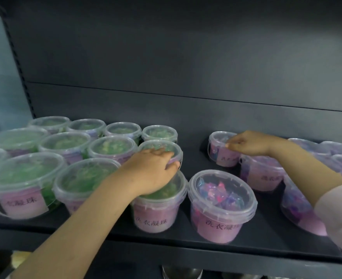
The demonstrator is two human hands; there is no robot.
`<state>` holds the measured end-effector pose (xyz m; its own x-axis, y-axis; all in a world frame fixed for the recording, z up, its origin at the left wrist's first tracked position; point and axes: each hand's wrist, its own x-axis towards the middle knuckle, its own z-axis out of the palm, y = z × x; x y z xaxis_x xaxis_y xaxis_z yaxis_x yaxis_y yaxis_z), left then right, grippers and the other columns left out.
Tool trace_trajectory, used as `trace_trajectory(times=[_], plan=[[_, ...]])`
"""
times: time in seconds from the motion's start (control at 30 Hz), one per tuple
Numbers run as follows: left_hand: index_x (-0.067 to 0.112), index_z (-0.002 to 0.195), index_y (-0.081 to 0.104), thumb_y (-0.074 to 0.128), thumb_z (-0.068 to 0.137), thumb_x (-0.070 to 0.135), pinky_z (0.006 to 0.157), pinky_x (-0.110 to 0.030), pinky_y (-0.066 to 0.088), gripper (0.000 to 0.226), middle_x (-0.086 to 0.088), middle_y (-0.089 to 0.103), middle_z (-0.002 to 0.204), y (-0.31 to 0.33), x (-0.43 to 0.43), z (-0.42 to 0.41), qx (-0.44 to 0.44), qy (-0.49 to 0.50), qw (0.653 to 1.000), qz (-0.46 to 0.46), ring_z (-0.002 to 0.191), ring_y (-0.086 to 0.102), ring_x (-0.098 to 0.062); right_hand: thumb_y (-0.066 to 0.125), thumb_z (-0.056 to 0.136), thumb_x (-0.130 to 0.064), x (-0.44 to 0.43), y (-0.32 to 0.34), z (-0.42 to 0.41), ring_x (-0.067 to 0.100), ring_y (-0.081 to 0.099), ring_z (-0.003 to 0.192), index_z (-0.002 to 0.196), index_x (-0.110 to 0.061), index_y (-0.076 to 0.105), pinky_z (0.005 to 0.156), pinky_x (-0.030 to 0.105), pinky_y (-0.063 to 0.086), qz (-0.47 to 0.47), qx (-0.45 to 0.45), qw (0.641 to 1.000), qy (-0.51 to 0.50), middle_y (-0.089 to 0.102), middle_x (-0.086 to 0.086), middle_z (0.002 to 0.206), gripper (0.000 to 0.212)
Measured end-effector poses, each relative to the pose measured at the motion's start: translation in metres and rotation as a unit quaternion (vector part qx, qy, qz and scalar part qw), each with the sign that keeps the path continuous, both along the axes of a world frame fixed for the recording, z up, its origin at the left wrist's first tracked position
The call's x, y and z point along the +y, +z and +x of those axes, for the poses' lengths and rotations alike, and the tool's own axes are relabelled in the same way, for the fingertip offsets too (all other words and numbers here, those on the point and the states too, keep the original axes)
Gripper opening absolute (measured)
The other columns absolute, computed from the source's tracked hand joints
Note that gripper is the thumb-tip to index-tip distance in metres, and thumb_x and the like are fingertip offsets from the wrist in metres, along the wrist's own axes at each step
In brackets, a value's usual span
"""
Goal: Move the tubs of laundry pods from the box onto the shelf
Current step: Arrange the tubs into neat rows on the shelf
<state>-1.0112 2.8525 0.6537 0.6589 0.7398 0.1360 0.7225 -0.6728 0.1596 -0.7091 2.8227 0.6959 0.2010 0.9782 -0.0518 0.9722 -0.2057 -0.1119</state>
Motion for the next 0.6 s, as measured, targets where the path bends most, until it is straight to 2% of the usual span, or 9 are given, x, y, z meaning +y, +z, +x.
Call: trace_trajectory(times=[0.17, 0.27, 0.47, 0.6], plan=[[0.029, 0.148, 0.032, 0.022, 0.097, 0.055, 0.115, -0.036, 0.018, 0.057, 0.006, 0.026, 0.158, -0.002, 0.001, 0.001, -0.006, 0.0, 1.0, -0.003, 0.145, 0.023, -0.017, 0.048, 0.094, -0.054, 0.009, -0.001, -0.027, 0.018, 0.043, 0.136, 0.138, -0.035, 0.051, 0.112, 0.032, 0.031, -0.005, -0.004, 0.999, 0.049, 0.046, -0.008, 0.149, 0.048], [0.03, 0.15, 0.027, 0.022, 0.098, 0.054, 0.116, -0.035, 0.015, 0.058, 0.007, 0.022, 0.16, -0.002, 0.001, 0.001, -0.007, -0.001, 1.0, -0.006, 0.146, 0.019, -0.016, 0.048, 0.094, -0.055, 0.022, -0.004, -0.052, 0.014, 0.041, 0.137, 0.14, -0.032, 0.051, 0.112, 0.027, 0.029, -0.002, 0.025, 0.996, 0.09, 0.044, -0.009, 0.15, 0.051], [0.028, 0.148, 0.03, 0.023, 0.098, 0.053, 0.116, -0.035, 0.016, 0.056, 0.005, 0.026, 0.158, -0.003, 0.001, 0.001, -0.017, -0.003, 1.0, -0.01, 0.146, 0.02, -0.018, 0.039, 0.095, -0.059, 0.052, -0.002, -0.075, 0.02, 0.043, 0.136, 0.139, -0.027, 0.053, 0.114, 0.037, 0.03, -0.039, 0.024, 0.995, 0.093, 0.046, -0.002, 0.15, 0.057], [0.027, 0.149, 0.029, 0.022, 0.098, 0.054, 0.117, -0.037, 0.015, 0.058, 0.004, 0.023, 0.159, -0.003, 0.001, 0.001, -0.013, -0.004, 1.0, -0.014, 0.147, 0.017, -0.019, 0.038, 0.094, -0.062, 0.053, -0.001, -0.073, 0.018, 0.046, 0.133, 0.134, -0.029, 0.057, 0.114, 0.036, 0.031, -0.041, 0.049, 0.993, 0.096, 0.05, -0.004, 0.146, 0.055]])
